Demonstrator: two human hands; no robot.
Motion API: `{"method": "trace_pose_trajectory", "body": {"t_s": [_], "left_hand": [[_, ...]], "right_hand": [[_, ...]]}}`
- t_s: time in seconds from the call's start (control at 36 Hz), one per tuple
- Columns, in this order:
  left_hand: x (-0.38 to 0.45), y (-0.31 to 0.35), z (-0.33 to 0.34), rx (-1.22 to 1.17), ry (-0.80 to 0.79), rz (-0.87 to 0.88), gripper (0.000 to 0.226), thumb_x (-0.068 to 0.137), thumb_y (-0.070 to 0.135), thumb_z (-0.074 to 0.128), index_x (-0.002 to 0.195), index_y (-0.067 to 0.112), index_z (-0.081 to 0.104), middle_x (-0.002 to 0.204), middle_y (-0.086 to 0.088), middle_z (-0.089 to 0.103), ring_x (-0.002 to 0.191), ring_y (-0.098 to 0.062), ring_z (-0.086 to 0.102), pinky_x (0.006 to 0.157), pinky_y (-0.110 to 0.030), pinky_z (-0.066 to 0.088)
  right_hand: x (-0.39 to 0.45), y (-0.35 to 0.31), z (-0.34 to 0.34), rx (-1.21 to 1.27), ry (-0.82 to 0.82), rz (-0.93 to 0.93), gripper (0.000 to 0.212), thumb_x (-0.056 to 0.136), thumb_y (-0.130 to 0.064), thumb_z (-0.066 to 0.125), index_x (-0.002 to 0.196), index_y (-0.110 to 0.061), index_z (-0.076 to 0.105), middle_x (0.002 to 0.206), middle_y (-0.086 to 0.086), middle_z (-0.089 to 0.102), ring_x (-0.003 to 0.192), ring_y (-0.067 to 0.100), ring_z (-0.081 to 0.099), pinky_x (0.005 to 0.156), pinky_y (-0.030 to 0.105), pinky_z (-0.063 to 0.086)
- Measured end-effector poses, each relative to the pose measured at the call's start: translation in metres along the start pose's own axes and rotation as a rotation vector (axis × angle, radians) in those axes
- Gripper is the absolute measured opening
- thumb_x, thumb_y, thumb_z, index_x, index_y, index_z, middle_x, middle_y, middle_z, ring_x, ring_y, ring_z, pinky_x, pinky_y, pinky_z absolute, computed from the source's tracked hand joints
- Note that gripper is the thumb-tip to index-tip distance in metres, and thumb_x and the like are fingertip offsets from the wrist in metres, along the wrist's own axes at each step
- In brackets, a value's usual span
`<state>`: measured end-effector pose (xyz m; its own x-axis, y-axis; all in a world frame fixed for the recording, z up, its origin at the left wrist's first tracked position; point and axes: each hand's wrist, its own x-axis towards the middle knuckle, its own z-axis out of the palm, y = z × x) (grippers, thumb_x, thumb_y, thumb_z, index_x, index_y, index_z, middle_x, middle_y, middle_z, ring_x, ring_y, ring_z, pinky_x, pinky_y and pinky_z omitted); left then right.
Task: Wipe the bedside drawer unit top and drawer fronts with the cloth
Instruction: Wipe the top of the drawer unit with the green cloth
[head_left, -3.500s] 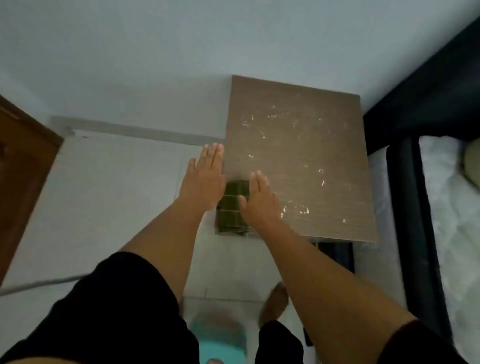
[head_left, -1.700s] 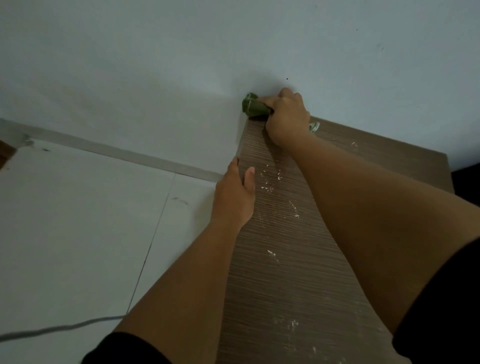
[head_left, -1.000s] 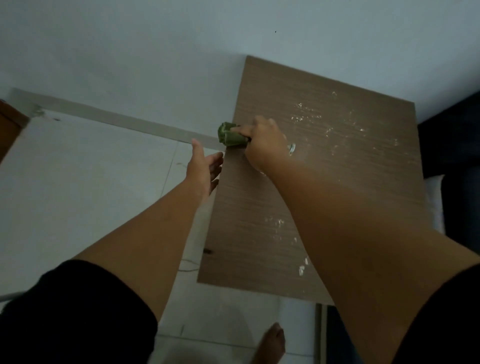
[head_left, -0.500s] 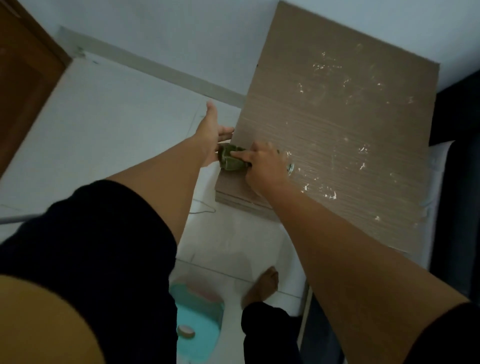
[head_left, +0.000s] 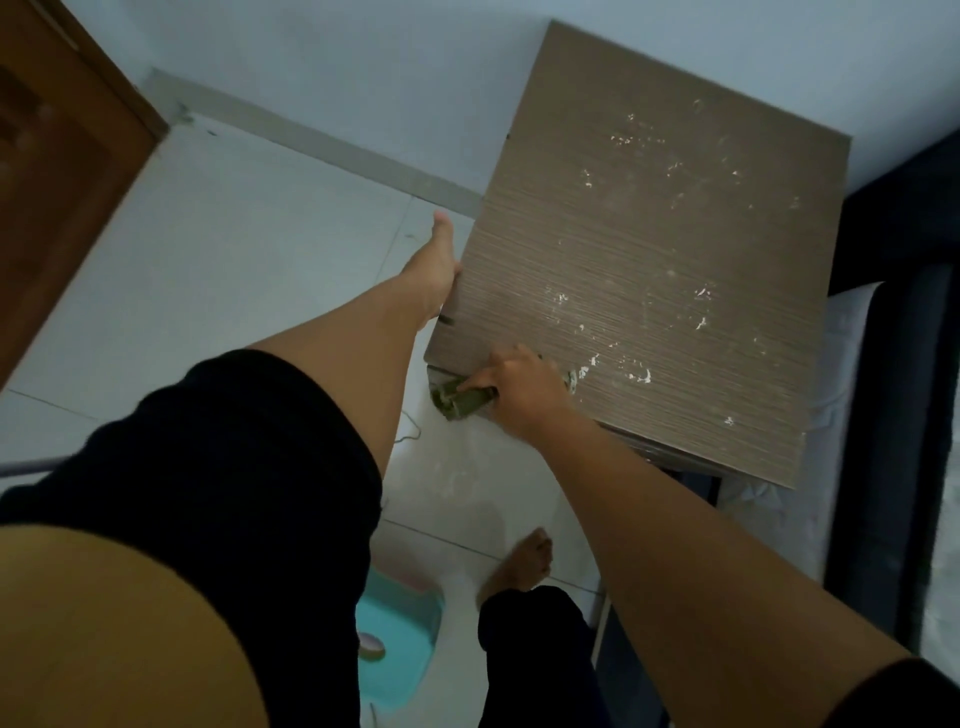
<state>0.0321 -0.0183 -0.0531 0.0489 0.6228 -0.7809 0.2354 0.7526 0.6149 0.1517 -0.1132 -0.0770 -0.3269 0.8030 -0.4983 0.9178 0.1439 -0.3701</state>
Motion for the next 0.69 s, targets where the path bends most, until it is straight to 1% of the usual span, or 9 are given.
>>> {"method": "trace_pose_trajectory", "body": {"t_s": [0.11,0.17,0.28,0.36,0.42,0.44,0.5,0.56,0.69], "left_hand": [[-0.002,0.018,0.000,0.054,0.020,0.015,0.086,0.092,0.065,0.002,0.137,0.005,0.045,0.145,-0.007,0.044,0.137,-0.023,0.036,0.117,-0.041,0.019],[-0.002,0.029,0.000,0.080,0.042,0.032,0.084,0.092,0.064,0.003,0.138,0.008,0.044,0.146,-0.007,0.044,0.137,-0.023,0.035,0.117,-0.044,0.019],[0.005,0.050,0.002,0.097,0.113,0.085,0.076,0.093,0.063,0.007,0.130,0.016,0.054,0.142,-0.003,0.048,0.133,-0.024,0.040,0.115,-0.045,0.024],[0.018,0.066,0.007,0.152,0.160,0.140,0.063,0.097,0.051,0.011,0.124,0.020,0.059,0.137,-0.004,0.053,0.123,-0.024,0.048,0.104,-0.036,0.033],[0.026,0.077,0.011,0.241,0.190,0.176,0.054,0.099,0.038,0.017,0.125,0.016,0.058,0.134,-0.007,0.054,0.118,-0.026,0.050,0.091,-0.031,0.035],[0.030,0.084,0.013,0.326,0.206,0.196,0.049,0.100,0.031,0.020,0.128,0.012,0.056,0.135,-0.010,0.053,0.119,-0.027,0.050,0.091,-0.031,0.036],[0.037,0.095,0.018,0.525,0.221,0.258,0.042,0.101,0.018,0.026,0.137,0.007,0.046,0.142,-0.015,0.045,0.127,-0.031,0.044,0.101,-0.034,0.035],[0.050,0.101,0.020,0.621,0.170,0.328,0.044,0.101,0.018,0.030,0.144,0.011,0.036,0.150,-0.012,0.035,0.136,-0.030,0.035,0.110,-0.033,0.028],[0.087,0.116,0.031,0.905,0.036,0.427,0.054,0.099,0.015,0.038,0.150,0.013,0.021,0.157,-0.009,0.020,0.143,-0.028,0.022,0.114,-0.030,0.020]], "right_hand": [[0.002,0.008,-0.019,0.076,-0.065,0.001,0.028,0.086,-0.006,0.053,0.103,-0.019,0.071,0.104,0.006,0.066,0.102,0.026,0.058,0.087,0.034,0.048],[0.008,0.016,-0.036,0.109,0.006,0.056,0.027,0.087,-0.005,0.052,0.104,-0.014,0.070,0.103,0.008,0.064,0.099,0.026,0.057,0.086,0.032,0.047],[0.025,0.030,-0.080,0.181,0.169,0.086,0.027,0.089,-0.005,0.052,0.105,-0.017,0.069,0.099,0.004,0.063,0.093,0.018,0.053,0.085,0.033,0.047],[0.043,0.041,-0.112,0.155,0.275,0.095,0.032,0.084,0.002,0.050,0.100,-0.014,0.072,0.100,0.012,0.067,0.094,0.028,0.060,0.084,0.039,0.051],[0.054,0.048,-0.130,0.150,0.350,0.106,0.032,0.082,0.002,0.049,0.101,-0.010,0.072,0.102,0.017,0.066,0.094,0.033,0.060,0.082,0.041,0.051],[0.061,0.053,-0.139,0.134,0.386,0.108,0.032,0.083,0.000,0.049,0.102,-0.010,0.072,0.103,0.018,0.065,0.095,0.035,0.060,0.083,0.042,0.051],[0.074,0.062,-0.155,0.095,0.448,0.116,0.033,0.086,-0.001,0.048,0.105,-0.013,0.072,0.103,0.018,0.062,0.094,0.034,0.058,0.082,0.039,0.049],[0.085,0.072,-0.168,0.052,0.509,0.136,0.037,0.088,-0.001,0.047,0.110,-0.021,0.069,0.102,0.015,0.059,0.093,0.031,0.056,0.079,0.037,0.047],[0.115,0.100,-0.195,0.009,0.645,0.189,0.044,0.088,-0.001,0.049,0.119,-0.028,0.064,0.104,0.011,0.056,0.093,0.029,0.055,0.074,0.032,0.041]]}}
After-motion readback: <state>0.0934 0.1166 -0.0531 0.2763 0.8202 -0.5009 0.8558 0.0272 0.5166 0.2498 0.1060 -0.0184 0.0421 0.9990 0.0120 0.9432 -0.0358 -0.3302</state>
